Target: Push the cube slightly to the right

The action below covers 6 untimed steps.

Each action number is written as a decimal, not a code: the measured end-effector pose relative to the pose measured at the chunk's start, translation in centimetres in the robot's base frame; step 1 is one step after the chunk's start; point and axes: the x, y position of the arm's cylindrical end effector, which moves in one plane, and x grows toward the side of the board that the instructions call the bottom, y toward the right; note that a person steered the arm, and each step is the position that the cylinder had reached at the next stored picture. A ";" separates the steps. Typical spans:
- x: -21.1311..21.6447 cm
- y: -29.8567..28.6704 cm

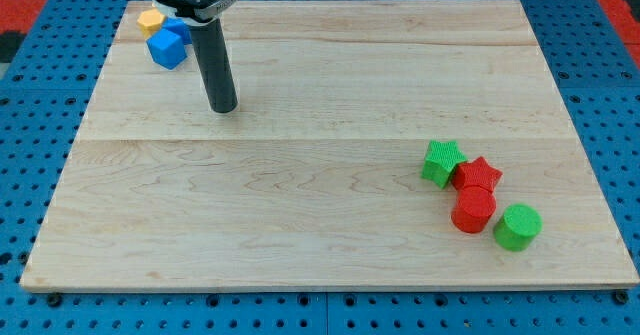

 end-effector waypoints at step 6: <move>-12.0 -10.4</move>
